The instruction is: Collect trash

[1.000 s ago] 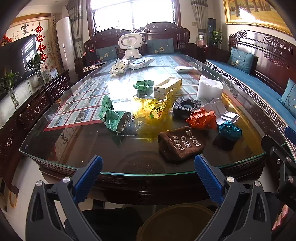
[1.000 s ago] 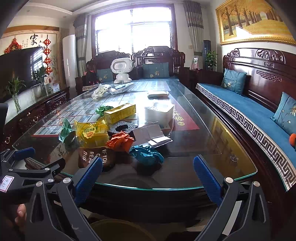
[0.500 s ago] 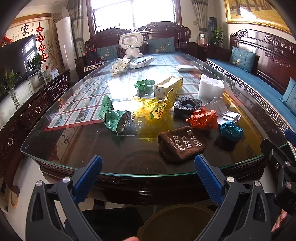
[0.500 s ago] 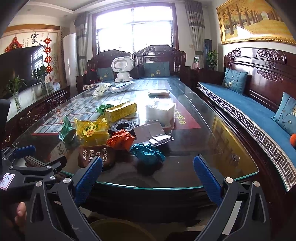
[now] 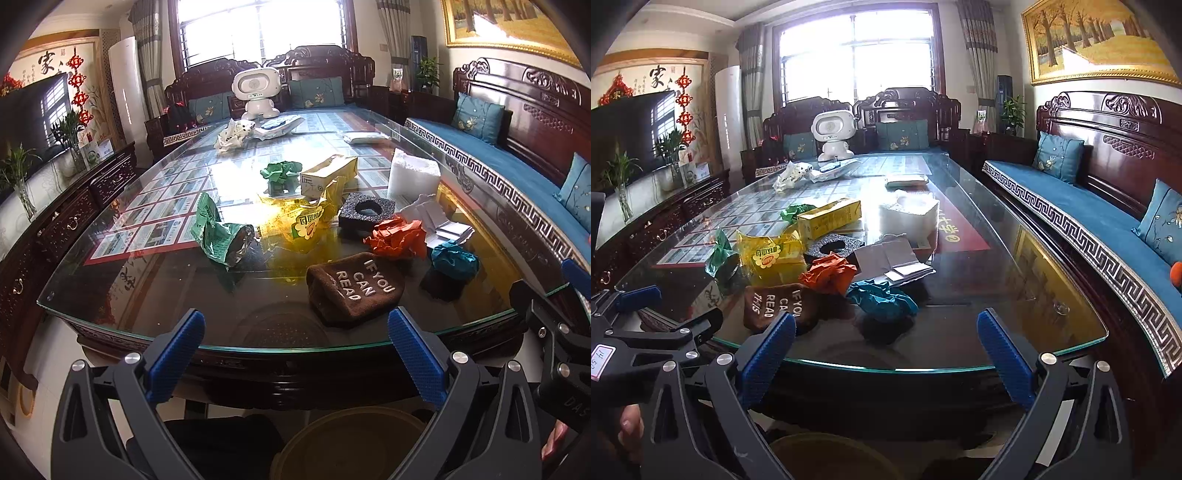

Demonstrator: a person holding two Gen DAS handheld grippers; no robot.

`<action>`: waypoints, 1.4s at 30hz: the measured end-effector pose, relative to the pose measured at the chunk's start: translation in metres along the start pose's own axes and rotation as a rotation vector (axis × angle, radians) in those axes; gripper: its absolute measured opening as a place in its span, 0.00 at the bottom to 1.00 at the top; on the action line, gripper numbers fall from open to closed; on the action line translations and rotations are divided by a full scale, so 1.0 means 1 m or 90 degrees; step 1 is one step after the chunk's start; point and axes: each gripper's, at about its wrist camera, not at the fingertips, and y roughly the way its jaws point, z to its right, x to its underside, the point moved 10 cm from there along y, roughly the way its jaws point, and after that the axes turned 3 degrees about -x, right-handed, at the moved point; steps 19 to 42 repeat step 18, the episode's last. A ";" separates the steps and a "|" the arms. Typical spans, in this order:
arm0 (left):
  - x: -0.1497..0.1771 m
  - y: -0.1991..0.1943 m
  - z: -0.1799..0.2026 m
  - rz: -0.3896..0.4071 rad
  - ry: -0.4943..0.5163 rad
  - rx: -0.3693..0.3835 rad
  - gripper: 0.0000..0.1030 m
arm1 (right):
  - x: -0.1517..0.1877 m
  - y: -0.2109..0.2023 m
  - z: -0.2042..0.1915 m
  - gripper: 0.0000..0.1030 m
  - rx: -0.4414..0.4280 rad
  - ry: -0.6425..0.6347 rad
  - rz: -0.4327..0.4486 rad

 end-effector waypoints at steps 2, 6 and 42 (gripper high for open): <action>-0.001 -0.001 -0.002 0.007 -0.017 0.007 0.96 | 0.001 0.000 0.000 0.92 -0.004 0.005 0.000; -0.003 -0.004 0.000 0.027 -0.009 0.002 0.96 | 0.006 0.000 -0.003 0.92 -0.010 0.005 -0.004; 0.054 0.008 -0.003 -0.031 -0.015 -0.008 0.96 | 0.047 -0.010 -0.005 0.92 0.000 0.018 0.006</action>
